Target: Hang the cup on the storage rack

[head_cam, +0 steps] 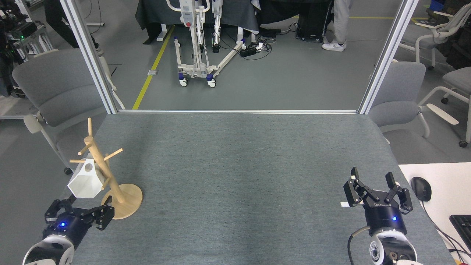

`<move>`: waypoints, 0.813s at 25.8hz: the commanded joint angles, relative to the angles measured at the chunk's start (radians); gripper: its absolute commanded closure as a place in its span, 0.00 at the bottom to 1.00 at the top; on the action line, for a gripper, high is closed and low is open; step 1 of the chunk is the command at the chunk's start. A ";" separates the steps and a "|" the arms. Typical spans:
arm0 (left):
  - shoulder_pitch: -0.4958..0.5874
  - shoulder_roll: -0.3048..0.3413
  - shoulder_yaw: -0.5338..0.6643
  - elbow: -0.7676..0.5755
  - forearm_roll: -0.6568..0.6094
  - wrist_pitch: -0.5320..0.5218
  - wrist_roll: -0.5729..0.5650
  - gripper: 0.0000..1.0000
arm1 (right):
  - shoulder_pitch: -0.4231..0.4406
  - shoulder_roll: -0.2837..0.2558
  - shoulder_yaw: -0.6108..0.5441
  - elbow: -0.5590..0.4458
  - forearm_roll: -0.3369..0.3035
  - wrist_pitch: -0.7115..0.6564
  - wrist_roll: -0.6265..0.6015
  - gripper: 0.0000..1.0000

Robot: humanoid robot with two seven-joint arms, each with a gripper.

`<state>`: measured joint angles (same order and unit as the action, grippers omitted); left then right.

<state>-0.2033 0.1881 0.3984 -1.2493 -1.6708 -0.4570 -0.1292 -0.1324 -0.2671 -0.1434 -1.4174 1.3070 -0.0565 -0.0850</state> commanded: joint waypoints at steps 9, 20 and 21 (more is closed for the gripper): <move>0.032 -0.156 0.000 0.013 0.002 -0.002 0.017 0.01 | 0.053 0.040 0.019 -0.035 0.035 -0.006 0.025 0.00; 0.042 -0.323 -0.266 -0.081 0.002 0.150 0.102 0.01 | 0.036 0.092 0.019 -0.032 0.032 -0.003 0.022 0.00; 0.025 -0.323 -0.323 -0.071 0.003 0.212 0.102 0.01 | 0.034 0.095 0.019 -0.032 0.032 -0.005 0.019 0.00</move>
<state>-0.1531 -0.1250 0.2111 -1.3297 -1.6686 -0.3683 -0.0304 -0.0945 -0.1771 -0.1254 -1.4499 1.3399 -0.0601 -0.0565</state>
